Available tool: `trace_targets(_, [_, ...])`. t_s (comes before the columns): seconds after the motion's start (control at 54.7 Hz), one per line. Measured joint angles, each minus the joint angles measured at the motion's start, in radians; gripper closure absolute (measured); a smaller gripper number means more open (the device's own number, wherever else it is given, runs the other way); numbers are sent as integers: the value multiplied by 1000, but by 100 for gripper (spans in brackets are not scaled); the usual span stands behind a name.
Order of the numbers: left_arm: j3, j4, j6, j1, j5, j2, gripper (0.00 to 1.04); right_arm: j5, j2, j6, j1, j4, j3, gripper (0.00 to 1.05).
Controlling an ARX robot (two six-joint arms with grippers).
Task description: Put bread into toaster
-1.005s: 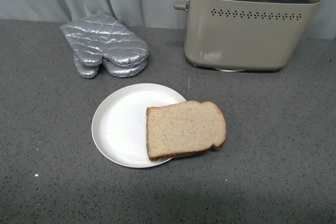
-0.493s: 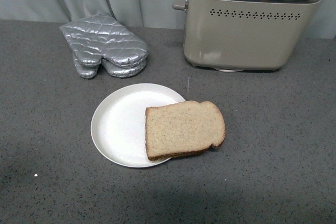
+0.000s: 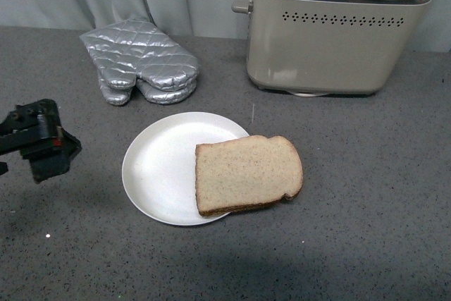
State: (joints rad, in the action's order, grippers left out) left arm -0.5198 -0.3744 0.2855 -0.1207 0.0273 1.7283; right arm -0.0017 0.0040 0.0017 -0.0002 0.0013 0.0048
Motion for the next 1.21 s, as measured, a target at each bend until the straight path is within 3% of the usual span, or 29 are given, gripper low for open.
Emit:
trace_targets(0.585, [-285, 97, 14, -101, -34, 306, 7, 0, 0, 0, 0, 0, 0, 10])
trace_targets(0.804, [-347, 138, 13, -126, -73, 352, 39, 0, 0, 0, 0, 0, 0, 10])
trace_targets(0.914, [-373, 164, 24, -140, -80, 377, 60, 0, 0, 0, 0, 0, 0, 10])
trace_targets(1.206, [-390, 178, 51, -157, -60, 386, 102, 0, 0, 0, 0, 0, 0, 10])
